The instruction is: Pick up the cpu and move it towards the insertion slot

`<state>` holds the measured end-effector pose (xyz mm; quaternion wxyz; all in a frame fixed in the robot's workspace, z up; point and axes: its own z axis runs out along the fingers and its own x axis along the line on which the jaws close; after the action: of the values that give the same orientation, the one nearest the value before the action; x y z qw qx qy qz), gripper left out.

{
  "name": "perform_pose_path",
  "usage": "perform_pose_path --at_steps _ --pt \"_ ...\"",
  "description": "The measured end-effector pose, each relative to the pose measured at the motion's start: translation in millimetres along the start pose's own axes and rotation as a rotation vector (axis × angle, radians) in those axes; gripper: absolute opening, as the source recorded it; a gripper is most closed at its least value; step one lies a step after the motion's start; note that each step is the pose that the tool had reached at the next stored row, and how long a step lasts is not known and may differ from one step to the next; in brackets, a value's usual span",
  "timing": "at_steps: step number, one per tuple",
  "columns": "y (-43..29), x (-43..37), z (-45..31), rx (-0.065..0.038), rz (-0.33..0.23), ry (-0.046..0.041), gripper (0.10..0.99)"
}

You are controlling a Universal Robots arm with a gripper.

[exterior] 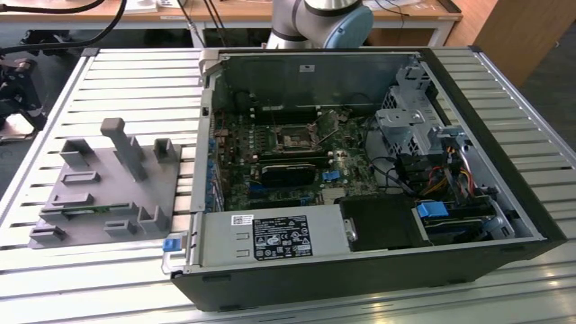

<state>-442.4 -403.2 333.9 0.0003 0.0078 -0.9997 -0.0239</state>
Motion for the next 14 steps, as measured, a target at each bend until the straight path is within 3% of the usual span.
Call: perform_pose_path --at_steps 14 --pt "0.7 0.0 -14.0 0.0 0.0 0.0 0.545"
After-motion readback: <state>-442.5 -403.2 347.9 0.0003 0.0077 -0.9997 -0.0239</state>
